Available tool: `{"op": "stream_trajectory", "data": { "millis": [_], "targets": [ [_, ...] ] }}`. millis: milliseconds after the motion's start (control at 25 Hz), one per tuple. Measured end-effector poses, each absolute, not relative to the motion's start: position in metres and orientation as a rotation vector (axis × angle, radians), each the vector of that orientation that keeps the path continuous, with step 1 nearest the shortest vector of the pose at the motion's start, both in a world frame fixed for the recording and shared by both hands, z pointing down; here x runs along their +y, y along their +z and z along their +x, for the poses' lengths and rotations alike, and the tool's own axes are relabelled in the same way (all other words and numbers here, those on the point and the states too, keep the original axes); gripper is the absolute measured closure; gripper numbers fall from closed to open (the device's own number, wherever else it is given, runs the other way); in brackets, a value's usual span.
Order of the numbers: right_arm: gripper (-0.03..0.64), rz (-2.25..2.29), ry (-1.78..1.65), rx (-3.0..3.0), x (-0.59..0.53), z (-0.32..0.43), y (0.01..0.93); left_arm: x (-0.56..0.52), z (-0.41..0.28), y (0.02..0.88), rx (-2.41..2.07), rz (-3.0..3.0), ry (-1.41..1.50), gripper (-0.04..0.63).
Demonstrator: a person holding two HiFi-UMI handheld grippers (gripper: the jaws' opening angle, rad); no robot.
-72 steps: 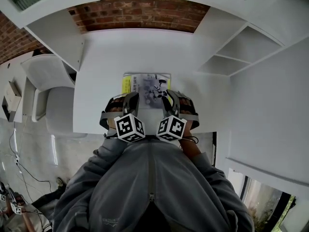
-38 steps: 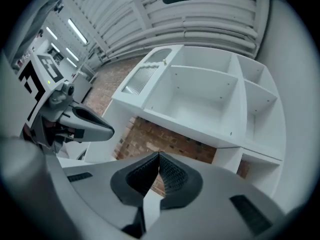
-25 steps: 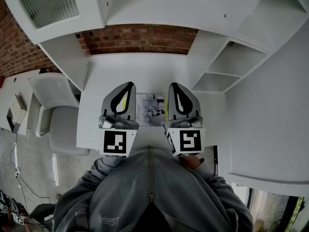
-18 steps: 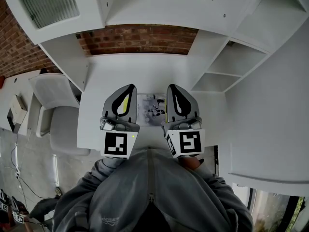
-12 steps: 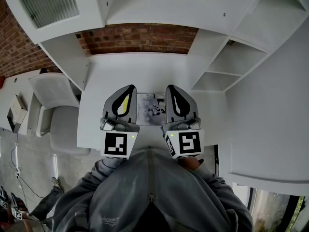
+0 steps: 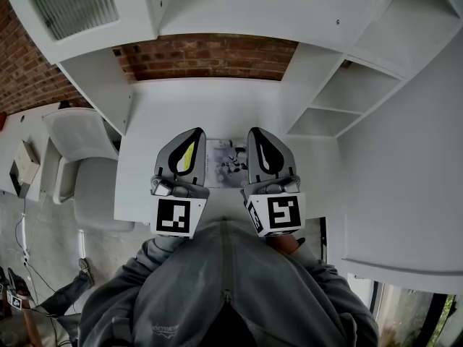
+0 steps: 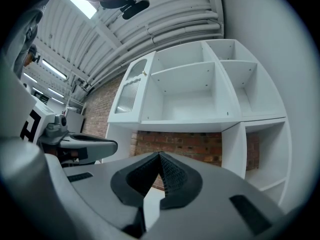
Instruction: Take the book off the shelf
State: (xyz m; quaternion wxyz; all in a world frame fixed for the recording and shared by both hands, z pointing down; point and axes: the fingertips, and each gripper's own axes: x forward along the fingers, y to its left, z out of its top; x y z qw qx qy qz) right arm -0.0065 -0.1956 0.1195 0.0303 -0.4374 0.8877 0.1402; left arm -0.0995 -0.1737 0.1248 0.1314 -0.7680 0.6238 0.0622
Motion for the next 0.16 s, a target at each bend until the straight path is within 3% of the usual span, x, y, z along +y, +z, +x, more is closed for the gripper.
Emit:
{"op": "stream_trajectory", "data": {
  "millis": [160],
  "targets": [
    [0.591, -1.348, 0.433, 2.741, -0.1986, -0.0070, 0.1206, -0.1764, -0.0994, 0.1253, 1.811, -2.229, 0.179, 0.589]
  ]
}}
